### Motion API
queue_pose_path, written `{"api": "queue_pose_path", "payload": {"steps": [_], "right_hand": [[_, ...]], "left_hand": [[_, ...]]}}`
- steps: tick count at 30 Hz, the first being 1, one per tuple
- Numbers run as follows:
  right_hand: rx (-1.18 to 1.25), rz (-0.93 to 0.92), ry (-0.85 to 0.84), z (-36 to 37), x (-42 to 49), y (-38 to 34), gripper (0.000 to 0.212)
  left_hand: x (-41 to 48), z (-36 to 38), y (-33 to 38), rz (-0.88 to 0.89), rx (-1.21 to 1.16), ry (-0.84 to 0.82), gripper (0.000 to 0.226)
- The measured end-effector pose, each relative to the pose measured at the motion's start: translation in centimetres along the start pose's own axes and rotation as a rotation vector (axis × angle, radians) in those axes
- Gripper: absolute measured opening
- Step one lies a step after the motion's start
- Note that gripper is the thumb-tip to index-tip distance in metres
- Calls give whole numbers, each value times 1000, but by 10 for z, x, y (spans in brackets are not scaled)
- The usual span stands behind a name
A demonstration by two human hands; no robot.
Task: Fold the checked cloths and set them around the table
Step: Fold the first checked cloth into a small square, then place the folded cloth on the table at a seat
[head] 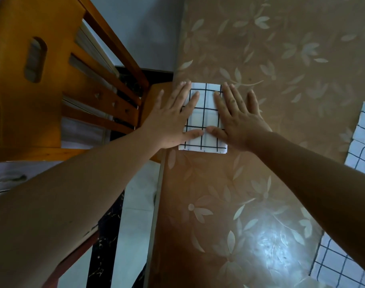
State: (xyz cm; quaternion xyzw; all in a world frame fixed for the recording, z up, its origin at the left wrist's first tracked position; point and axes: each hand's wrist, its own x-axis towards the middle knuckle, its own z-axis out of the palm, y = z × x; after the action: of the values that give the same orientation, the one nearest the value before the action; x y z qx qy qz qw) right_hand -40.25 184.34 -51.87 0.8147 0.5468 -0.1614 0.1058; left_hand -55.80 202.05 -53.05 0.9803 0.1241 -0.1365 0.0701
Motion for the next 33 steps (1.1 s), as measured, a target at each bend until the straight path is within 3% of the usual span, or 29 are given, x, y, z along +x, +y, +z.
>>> {"api": "queue_pose_path", "payload": {"steps": [7,9,14,17,24,28,33], "right_hand": [[120,44,-7,-17,-17,-2,116],[223,110,15,-20,-37,-8,110],[385,163,26,-27,-104,-11,67],[445,217,2,-44,-144,-10,56],[409,154,-121,-75,-224,-3,72],[352,107,-148,-85,-272,-2,70],[312,99,-177,-97,-332,-2,69]], "left_hand": [[-13,-12,6,-91,-1,-31,106],[-32,-17,7,-139,-46,-26,103],[-84,-43,28,-281,-192,-75,98],[-109,-64,55,-345,-257,-88,96],[-167,-117,119,-422,-470,-166,69],[-210,-122,157,-510,-470,-261,85],[-265,-130,210,-526,-436,-294,86]]}}
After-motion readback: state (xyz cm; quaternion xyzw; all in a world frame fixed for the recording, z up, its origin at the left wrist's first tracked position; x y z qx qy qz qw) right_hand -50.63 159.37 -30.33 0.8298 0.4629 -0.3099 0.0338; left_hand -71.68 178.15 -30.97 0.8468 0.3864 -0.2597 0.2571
